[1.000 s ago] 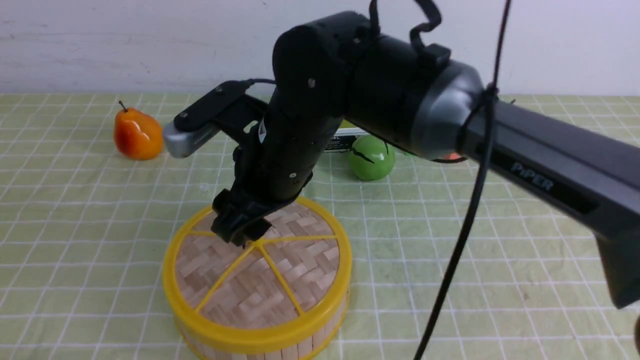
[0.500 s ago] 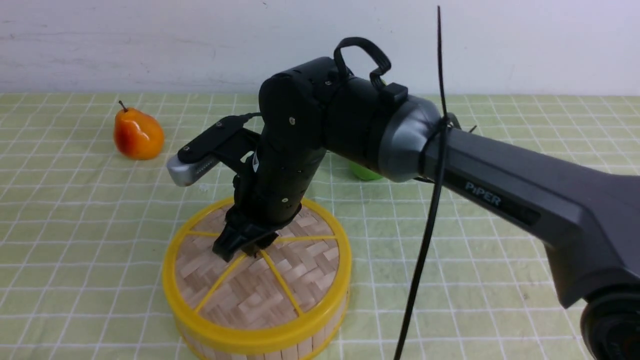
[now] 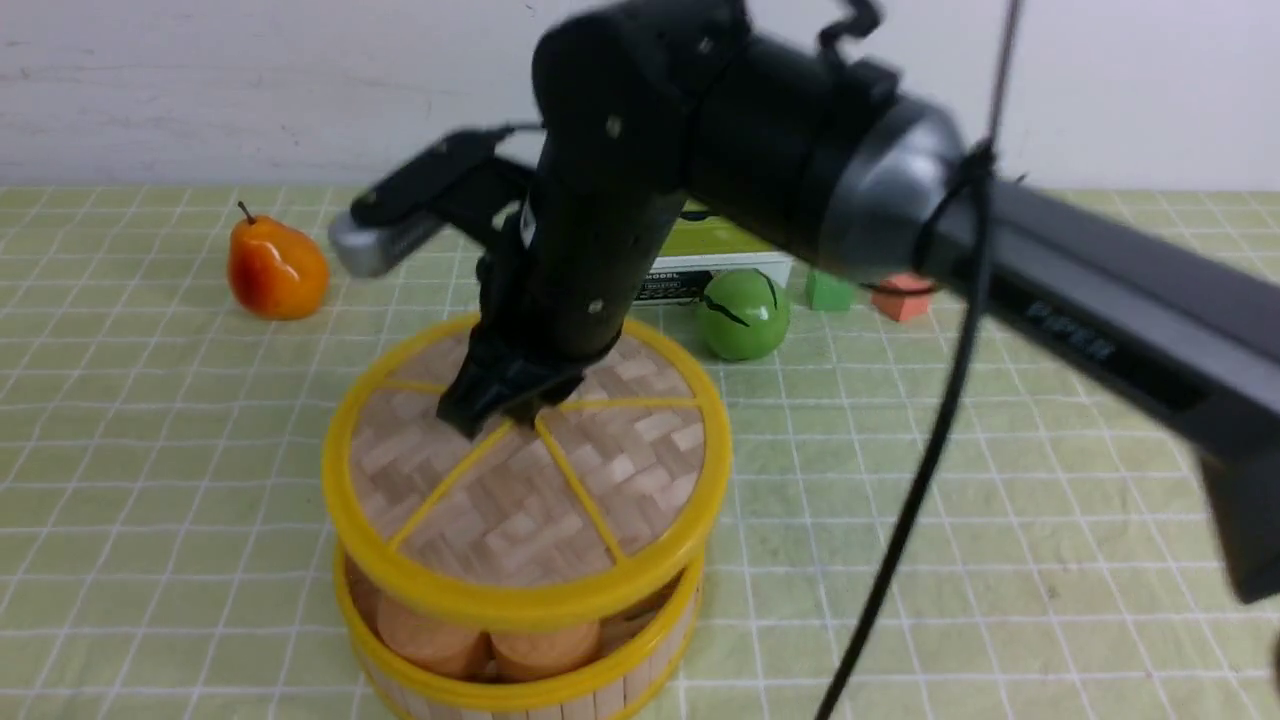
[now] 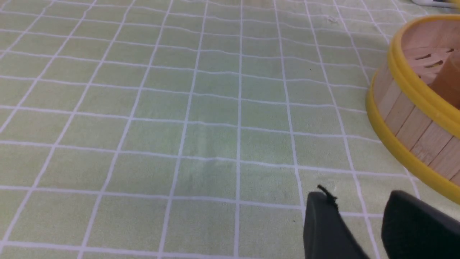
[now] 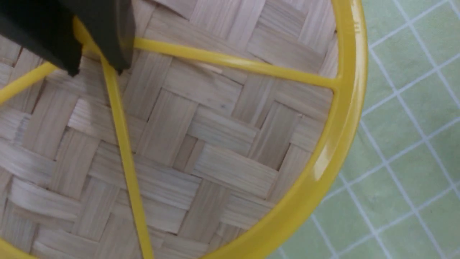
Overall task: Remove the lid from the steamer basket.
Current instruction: Use the right arm to place the steamer lid on the table
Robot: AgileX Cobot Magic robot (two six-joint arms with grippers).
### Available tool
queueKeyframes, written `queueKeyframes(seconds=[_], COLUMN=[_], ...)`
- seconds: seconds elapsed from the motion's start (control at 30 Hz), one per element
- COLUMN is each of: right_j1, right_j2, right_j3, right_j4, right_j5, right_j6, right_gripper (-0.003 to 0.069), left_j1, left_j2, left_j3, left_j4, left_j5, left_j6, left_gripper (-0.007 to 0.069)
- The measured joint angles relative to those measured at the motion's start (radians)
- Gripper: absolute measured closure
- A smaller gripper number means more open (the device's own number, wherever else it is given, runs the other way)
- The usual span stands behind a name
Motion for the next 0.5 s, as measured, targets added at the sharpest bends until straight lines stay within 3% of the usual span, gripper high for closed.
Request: queueKeyframes(seconds=[0.1,0.2,0.37,0.5], right_j1=[-0.014,-0.096,-0.288,-0.409], right_j2=[-0.083,-0.238,-0.444,-0.542], right_j3=[-0.009,0.081,0.392,0.642], right_j4=[-0.039,-0.072,-0.087,-0.074], right_j5=[0.008,0.01,0.009,-0.096], right_j6=[0.0,0.01,0.027,0.06], right_gripper=[0.0579,0.0579,0.0579,0.0579], left_j1=[0.0,0.0,0.0,0.0], left_j2=[0.0,0.0,0.0,0.0], left_j3=[0.0,0.0,0.0,0.0], left_j4=[0.0,0.0,0.0,0.0], left_j5=[0.0,0.0,0.0,0.0], left_j6=[0.0,0.0,0.0,0.0], left_gripper=[0.0386,0.0386,0.0386,0.0386])
